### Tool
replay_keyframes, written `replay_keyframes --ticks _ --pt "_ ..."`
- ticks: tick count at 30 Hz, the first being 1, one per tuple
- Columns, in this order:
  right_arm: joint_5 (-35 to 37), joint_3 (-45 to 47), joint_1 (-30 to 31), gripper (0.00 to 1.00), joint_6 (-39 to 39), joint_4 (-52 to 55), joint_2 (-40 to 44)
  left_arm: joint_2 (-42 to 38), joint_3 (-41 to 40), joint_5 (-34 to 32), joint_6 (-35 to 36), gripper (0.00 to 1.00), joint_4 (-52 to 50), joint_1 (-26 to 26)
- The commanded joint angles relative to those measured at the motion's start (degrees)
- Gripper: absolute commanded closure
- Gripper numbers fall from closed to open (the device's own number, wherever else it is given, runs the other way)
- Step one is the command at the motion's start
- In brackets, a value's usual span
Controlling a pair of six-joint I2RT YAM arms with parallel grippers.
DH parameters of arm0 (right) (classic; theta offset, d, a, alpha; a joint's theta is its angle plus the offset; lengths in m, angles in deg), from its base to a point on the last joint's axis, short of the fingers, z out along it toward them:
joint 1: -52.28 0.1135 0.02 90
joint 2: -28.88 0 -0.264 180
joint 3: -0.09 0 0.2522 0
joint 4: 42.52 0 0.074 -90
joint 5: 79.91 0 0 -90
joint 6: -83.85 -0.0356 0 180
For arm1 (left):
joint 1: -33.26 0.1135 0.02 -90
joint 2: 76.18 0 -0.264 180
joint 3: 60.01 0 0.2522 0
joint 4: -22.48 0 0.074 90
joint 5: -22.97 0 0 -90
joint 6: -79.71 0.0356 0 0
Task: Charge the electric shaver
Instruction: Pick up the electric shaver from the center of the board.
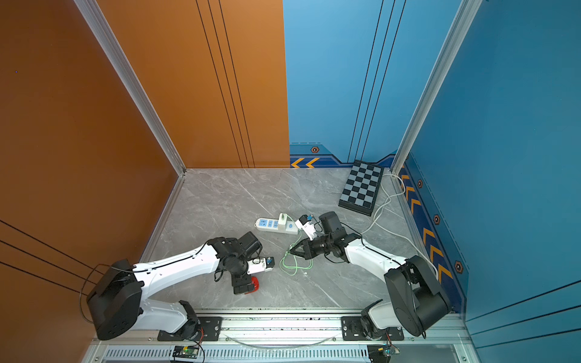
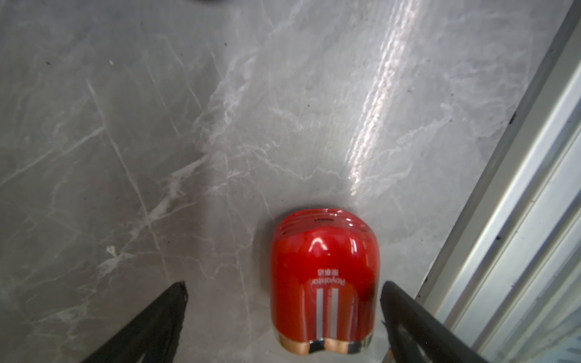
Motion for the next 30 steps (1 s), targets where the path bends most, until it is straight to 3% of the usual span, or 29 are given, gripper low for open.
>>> replay_keyframes --ticks 1,7,10,16,27,30 --pt "-1.4 0.9 -0.5 1.00 -0.4 -1.2 -0.5 -0.6 -1.8 2.5 -1.1 0.02 0.8 -0.2" --pt "-0.9 1.2 -0.7 1.00 -0.5 -1.8 -0.8 -0.6 -2.9 3.8 -1.9 0.00 0.8 -2.3" --pt "-1.1 1.1 -1.0 1.00 -0.7 -2.1 -1.6 -1.7 -4.5 2.8 -2.4 0.04 0.8 -2.7" --pt "-1.1 0.4 -1.1 1.00 -0.6 -1.8 -1.4 -1.8 -5.9 0.6 -3.2 0.01 2.7 -2.8" --pt "-0.7 1.3 -1.4 1.00 -0.6 -1.3 1.6 8.4 -2.4 1.3 -2.5 0.12 2.6 -4.2" --pt "-0.7 1.5 -1.7 1.00 -0.6 -1.5 1.6 9.6 -2.0 1.2 -2.4 0.24 2.5 -4.2"
